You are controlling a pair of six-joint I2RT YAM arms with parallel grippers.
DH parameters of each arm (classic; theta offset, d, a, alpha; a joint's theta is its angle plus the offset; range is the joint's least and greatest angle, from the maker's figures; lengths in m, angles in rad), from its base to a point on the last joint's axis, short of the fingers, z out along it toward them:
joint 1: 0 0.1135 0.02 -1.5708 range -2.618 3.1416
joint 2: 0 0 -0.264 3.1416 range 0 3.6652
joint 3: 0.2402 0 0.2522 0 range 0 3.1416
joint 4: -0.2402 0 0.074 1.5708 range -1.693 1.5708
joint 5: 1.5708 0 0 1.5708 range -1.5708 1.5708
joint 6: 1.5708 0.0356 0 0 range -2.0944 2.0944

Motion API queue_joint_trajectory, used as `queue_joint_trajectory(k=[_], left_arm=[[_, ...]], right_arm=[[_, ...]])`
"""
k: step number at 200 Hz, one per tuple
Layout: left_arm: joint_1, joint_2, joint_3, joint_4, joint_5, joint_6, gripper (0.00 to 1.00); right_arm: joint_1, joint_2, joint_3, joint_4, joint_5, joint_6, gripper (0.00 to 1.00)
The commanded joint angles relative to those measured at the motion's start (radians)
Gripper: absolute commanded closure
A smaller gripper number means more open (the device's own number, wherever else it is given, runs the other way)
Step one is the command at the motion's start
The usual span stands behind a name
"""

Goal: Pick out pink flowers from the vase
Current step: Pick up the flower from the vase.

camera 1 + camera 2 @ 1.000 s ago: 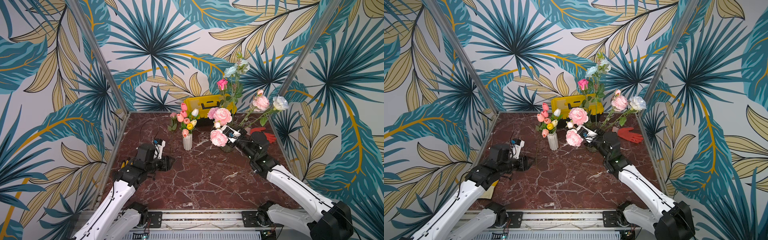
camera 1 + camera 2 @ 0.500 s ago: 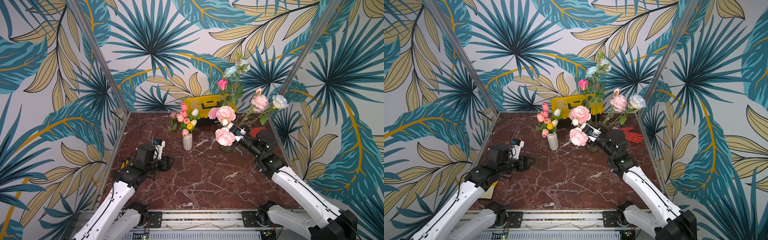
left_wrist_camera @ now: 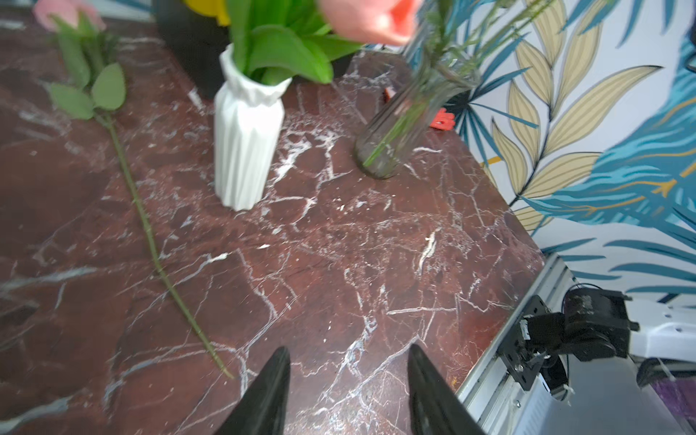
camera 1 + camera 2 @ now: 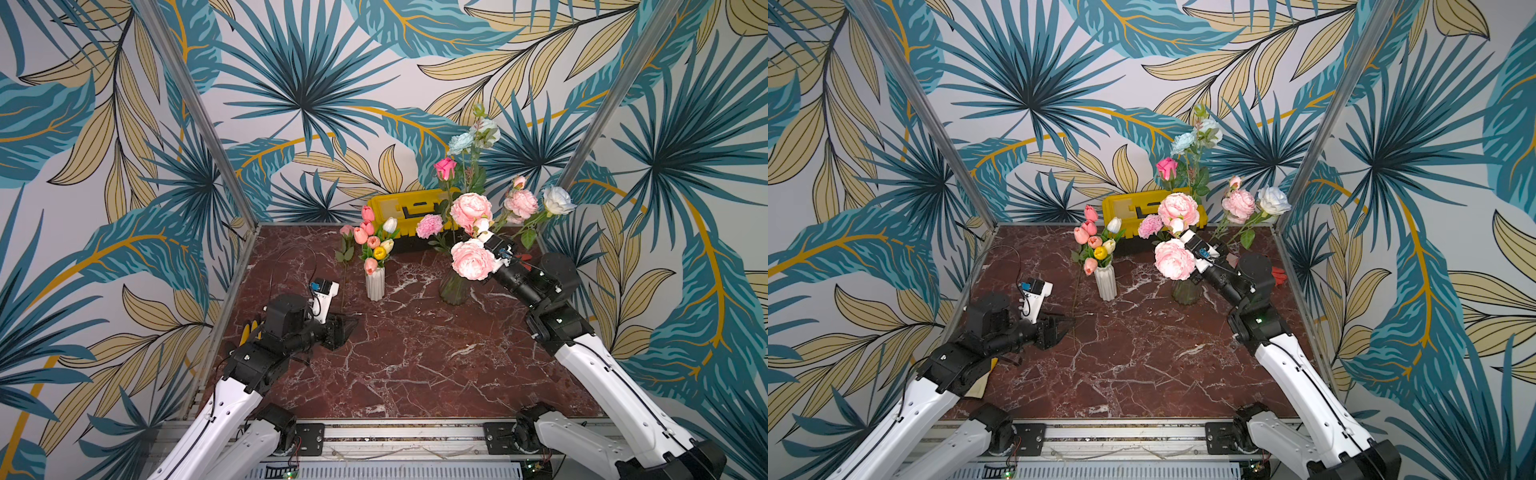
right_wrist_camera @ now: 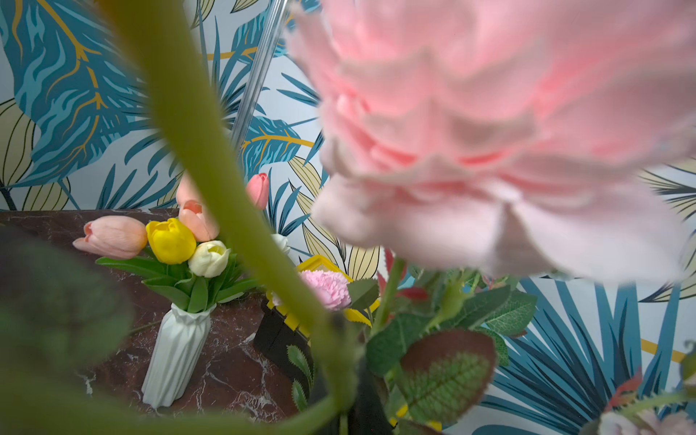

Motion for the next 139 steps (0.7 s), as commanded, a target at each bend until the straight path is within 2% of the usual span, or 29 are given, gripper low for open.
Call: queue_joint_trajectory(k=[1, 16, 42, 108, 139], left_arm=[[-0.119, -0.012, 0.054, 0.060, -0.094, 0.105, 0.49], [-0.186, 0.041, 0.123, 0.073, -0.147, 0.134, 0.49], [-0.235, 0.169, 0.226, 0.114, -0.180, 0.153, 0.49], [-0.239, 0.307, 0.327, 0.319, -0.176, 0.120, 0.44], [-0.238, 0.367, 0.363, 0.426, -0.162, 0.177, 0.42]], right_arm=[[-0.004, -0.019, 0.049, -0.046, -0.006, 0.029, 0.98], [-0.006, -0.022, 0.074, -0.069, -0.013, 0.027, 0.98], [-0.007, -0.029, 0.129, -0.099, -0.022, 0.027, 0.98], [-0.006, -0.055, 0.308, -0.180, -0.085, 0.116, 1.00], [-0.006, -0.055, 0.338, -0.160, -0.166, 0.184, 1.00]])
